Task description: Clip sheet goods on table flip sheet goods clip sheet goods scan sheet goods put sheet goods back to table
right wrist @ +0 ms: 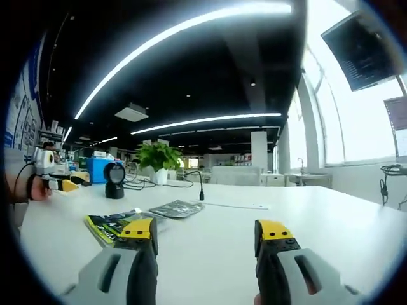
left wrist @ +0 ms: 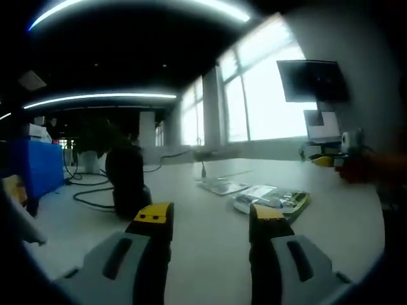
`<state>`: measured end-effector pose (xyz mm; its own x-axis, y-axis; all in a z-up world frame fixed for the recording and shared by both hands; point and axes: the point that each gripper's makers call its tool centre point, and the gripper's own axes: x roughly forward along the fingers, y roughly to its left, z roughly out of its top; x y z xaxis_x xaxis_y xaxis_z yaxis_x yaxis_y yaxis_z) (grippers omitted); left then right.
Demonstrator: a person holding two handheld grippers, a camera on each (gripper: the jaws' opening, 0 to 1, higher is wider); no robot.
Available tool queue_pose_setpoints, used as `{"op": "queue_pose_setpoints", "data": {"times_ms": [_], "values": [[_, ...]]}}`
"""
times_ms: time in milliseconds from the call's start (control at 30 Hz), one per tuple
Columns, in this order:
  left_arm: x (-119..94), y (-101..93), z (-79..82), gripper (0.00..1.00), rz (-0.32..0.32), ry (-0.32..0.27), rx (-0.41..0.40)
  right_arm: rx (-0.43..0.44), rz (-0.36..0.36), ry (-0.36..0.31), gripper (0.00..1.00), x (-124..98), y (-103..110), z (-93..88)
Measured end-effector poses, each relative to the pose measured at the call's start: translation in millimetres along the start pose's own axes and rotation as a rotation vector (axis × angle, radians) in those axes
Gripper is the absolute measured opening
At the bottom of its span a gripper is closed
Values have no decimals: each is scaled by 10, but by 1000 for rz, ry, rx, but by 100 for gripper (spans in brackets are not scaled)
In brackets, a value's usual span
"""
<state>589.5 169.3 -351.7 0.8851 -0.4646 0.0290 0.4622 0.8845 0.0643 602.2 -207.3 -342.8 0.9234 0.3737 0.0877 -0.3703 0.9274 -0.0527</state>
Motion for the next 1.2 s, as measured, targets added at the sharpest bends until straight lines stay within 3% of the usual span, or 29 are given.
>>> {"op": "queue_pose_setpoints", "data": {"times_ms": [100,267,567,1200], "values": [[-15,6,48,39,4,-24,-1,-30,-15,-24,54,-14,56,64],[-45,88,126,38,31,-70,1,-44,-19,-8,52,-10,69,39],[-30,22,120,41,1,-64,20,-49,-16,14,46,-13,116,9],[-24,27,98,40,2,-55,10,-40,-21,14,46,-16,82,6]]}}
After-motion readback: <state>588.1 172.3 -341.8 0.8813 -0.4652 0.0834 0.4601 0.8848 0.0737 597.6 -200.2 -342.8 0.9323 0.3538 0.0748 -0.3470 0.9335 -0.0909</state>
